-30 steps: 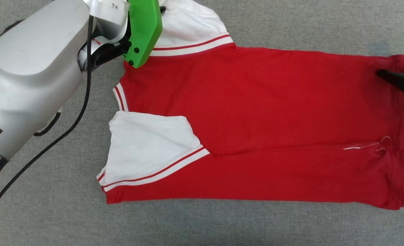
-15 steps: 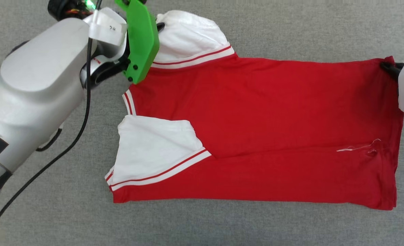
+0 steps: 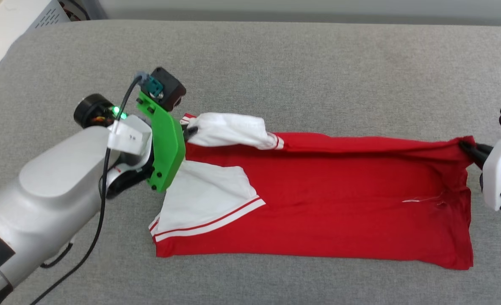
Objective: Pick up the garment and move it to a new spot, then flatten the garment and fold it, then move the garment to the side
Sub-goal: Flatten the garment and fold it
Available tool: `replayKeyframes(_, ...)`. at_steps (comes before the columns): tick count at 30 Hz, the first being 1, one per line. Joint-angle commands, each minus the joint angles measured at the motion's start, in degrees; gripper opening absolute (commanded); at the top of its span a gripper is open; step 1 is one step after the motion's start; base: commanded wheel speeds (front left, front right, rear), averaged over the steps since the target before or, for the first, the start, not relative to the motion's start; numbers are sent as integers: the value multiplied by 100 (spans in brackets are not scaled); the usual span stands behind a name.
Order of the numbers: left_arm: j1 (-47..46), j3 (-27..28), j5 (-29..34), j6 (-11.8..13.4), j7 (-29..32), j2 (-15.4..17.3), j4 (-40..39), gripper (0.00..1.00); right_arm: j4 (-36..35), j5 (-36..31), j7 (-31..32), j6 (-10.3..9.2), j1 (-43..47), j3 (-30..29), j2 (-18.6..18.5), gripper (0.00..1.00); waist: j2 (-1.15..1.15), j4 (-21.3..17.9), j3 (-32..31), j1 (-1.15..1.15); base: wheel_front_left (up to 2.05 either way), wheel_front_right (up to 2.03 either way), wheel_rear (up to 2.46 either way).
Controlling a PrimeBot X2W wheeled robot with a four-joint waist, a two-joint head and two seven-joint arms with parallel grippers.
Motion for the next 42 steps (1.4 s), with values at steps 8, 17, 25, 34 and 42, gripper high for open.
replayKeyframes(8, 1140, 9, -37, 104, -330, 237, -204, 0, -268, 180, -314, -3, 993, -58, -66, 0, 36, 51, -392, 0, 0, 0, 0)
replayKeyframes(17, 1956, 9, -94, 279, -533, 322, -336, 0, -451, 238, -302, -3, 1784, -333, -6, 0, 36, 41, -378, 0, 0, 0, 0)
replayKeyframes(25, 2233, 18, -101, 299, -849, 8, 173, 3, -293, 156, -3, -3, 2030, -485, 317, 0, 36, 27, -240, 0, 0, 0, 0)
replayKeyframes(34, 2291, 226, 326, 728, -1867, 54, 33, 100, -842, 884, 189, -3, 2310, -1148, 223, 100, 36, 63, -590, 0, 0, 0, 0)
replayKeyframes(42, 2384, 756, 614, 1721, -2976, 203, -446, 100, -1053, 1496, 305, -3, 2694, -2244, -51, 100, 36, 207, -658, 0, 0, 0, 0)
